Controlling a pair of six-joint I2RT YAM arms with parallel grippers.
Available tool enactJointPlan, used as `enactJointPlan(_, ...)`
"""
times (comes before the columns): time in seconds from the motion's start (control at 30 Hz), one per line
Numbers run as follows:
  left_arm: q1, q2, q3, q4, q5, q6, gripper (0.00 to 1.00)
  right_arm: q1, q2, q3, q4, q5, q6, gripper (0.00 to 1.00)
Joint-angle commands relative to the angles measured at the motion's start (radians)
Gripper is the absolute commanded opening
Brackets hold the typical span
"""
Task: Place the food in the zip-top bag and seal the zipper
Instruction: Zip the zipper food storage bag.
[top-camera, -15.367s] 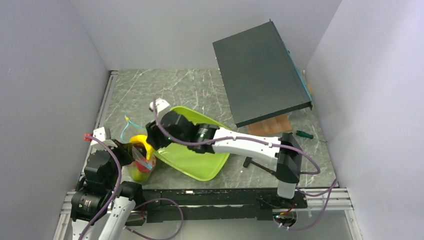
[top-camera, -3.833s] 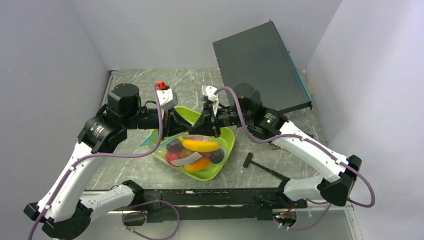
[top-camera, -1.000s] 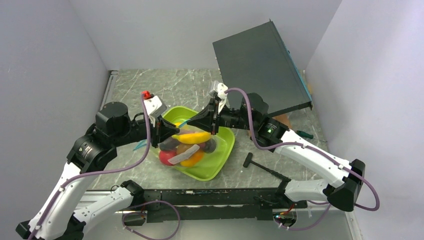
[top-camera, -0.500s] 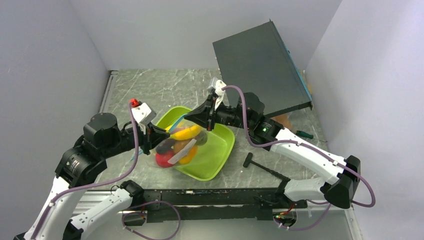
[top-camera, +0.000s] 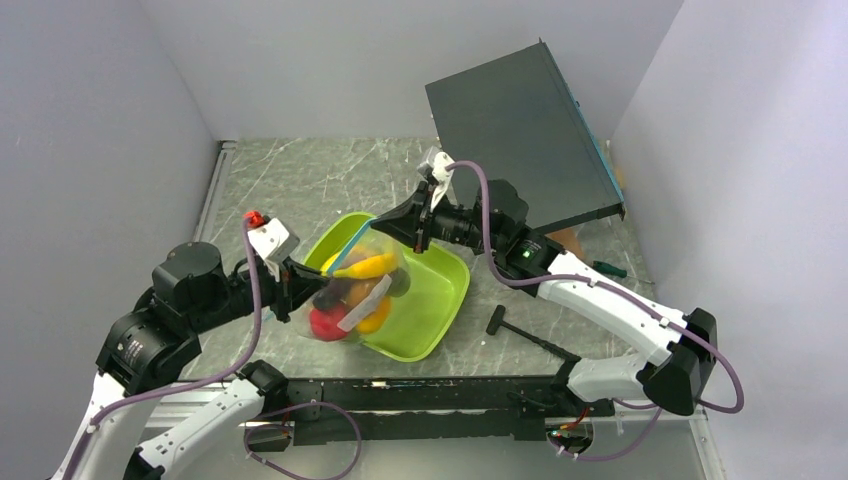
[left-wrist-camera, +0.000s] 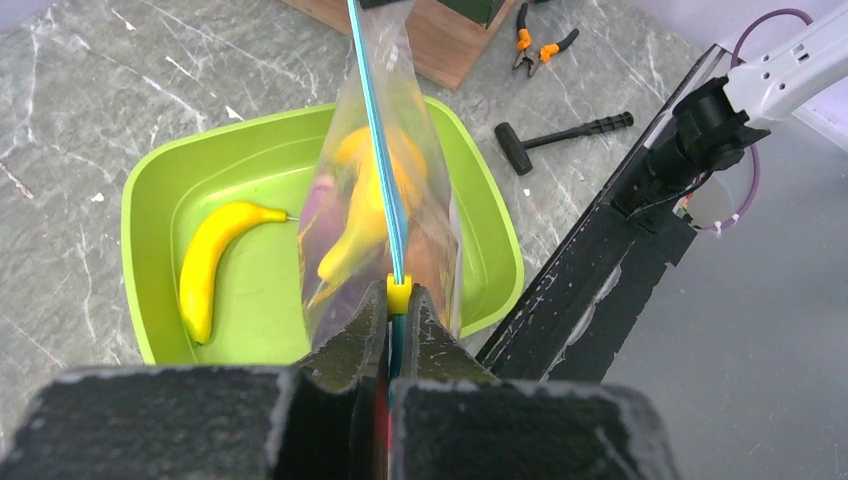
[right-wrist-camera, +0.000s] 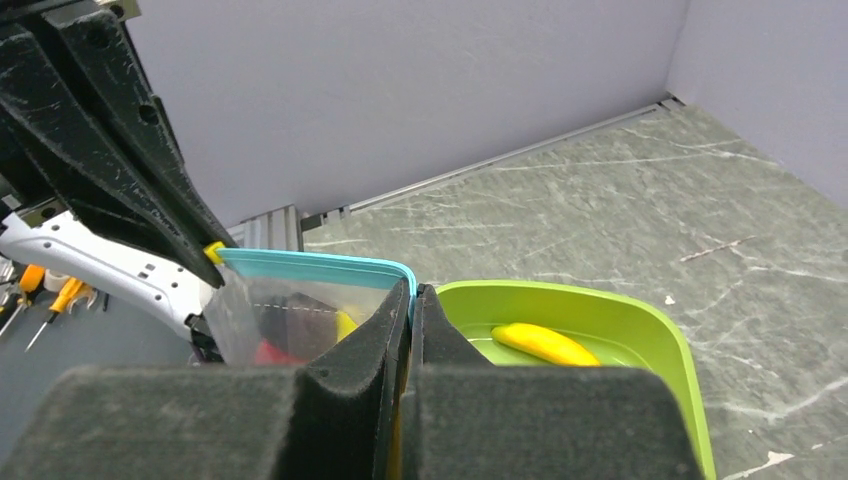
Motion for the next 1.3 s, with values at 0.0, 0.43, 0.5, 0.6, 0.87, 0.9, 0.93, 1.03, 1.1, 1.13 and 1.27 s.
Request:
enactJointPlan(0.0, 0.001, -0.039, -0.008, -0.098, 0.006, -0.037, 0.0, -0.087, -0.004, 0.031, 0.107, 0.132, 0.001, 0.0)
enactJointPlan(0.43, 0.0, -0.106, -0.056, -0.153, -0.022, -0.09, 0.0, -0.161, 0.029, 0.05, 0.14, 0.088, 0.024, 0.0)
enactJointPlan(0.5, 0.0, -0.123, -0.062, -0.157, -0.013, -0.102, 0.0, -0.174, 0.036, 0.05, 0.149, 0.069, 0.038, 0.0)
enactJointPlan(0.6, 0.0, -0.144, -0.062, -0.163, -0.021, -0.12, 0.0, -0.181, 0.045, 0.048, 0.16, 0.053, 0.049, 0.0)
enactJointPlan(0.87, 0.0, -0.173, -0.076, -0.206, -0.036, -0.14, 0.0, -0.187, 0.051, 0.041, 0.172, 0.043, 0.056, 0.0)
enactJointPlan(0.9, 0.001, -0.177, -0.079, -0.209, -0.035, -0.143, 0.0, -0.187, 0.051, 0.04, 0.172, 0.043, 0.055, 0.0)
enactJointPlan(0.93, 0.001, -0.179, -0.083, -0.209, -0.032, -0.144, 0.0, -0.187, 0.052, 0.041, 0.171, 0.043, 0.055, 0.0)
enactJointPlan(1.03, 0.001, -0.183, -0.095, -0.207, -0.031, -0.152, 0.0, -0.187, 0.049, 0.039, 0.173, 0.029, 0.055, 0.0)
enactJointPlan(1.1, 0.0, -0.182, -0.102, -0.21, -0.036, -0.154, 0.0, -0.187, 0.049, 0.036, 0.177, 0.024, 0.056, 0.0)
enactJointPlan(1.13, 0.0, -0.183, -0.105, -0.212, -0.037, -0.154, 0.0, -0.187, 0.048, 0.033, 0.18, 0.027, 0.059, 0.0)
enactJointPlan(1.27, 0.0, -0.199, -0.118, -0.216, -0.043, -0.162, 0.0, -0.188, 0.044, 0.031, 0.18, 0.029, 0.056, 0.0)
